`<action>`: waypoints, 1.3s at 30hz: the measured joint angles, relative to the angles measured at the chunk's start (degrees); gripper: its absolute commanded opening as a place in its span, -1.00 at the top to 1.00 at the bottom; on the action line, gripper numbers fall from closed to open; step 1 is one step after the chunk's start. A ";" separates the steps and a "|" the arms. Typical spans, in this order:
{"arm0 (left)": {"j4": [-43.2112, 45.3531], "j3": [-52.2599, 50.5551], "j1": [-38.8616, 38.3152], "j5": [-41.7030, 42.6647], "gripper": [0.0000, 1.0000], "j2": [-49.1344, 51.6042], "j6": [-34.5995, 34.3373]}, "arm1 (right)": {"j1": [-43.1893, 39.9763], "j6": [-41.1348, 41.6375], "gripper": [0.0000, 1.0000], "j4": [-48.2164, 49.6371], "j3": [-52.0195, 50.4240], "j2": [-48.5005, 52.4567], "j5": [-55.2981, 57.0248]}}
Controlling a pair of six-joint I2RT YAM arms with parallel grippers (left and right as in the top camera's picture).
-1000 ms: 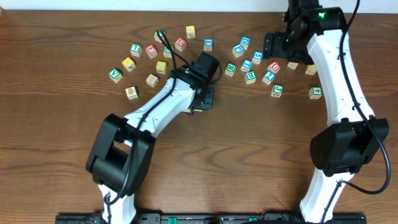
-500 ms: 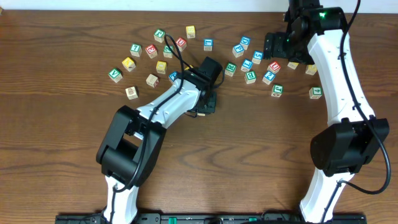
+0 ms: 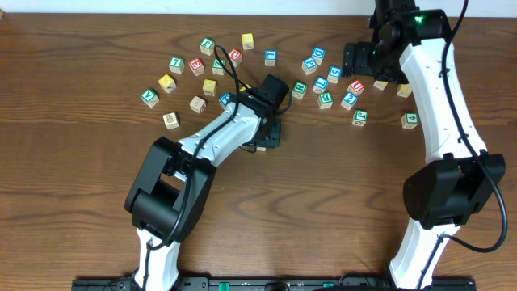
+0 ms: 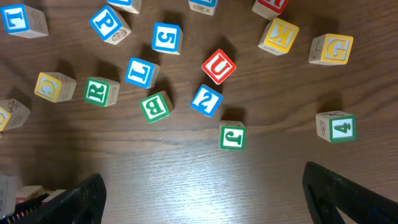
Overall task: Spell out AI2
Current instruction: 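Place the red I block right of the A block, then lift left gripper away from the placed blocks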
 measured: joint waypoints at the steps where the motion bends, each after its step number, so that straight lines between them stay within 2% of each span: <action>1: -0.02 0.00 0.00 0.00 0.26 0.00 0.00 | 0.00 0.00 -0.92 -0.07 0.00 0.00 0.00; 10: -0.11 0.61 0.15 0.02 0.26 -2.08 0.26 | 0.00 -0.17 -0.98 -0.26 0.00 0.00 0.00; 17: -0.09 1.40 1.57 0.00 0.26 -10.86 0.90 | 0.00 -0.22 -0.99 0.92 0.00 0.00 0.00; 23: -2.21 1.68 5.95 0.20 0.26 -17.88 2.47 | 0.00 -0.22 -0.98 0.76 0.00 0.00 -0.04; 28: -4.94 1.68 11.34 0.15 0.25 -22.05 5.07 | 0.00 1.25 -0.80 0.31 0.00 0.00 -0.11; 32: -7.17 1.68 16.70 0.15 0.24 -23.74 7.08 | 0.00 6.10 -0.62 -0.22 0.00 0.07 -0.09; 39: -10.03 1.68 22.03 -0.98 0.24 -23.71 8.07 | 0.00 12.22 -0.49 -0.15 -0.02 1.25 0.42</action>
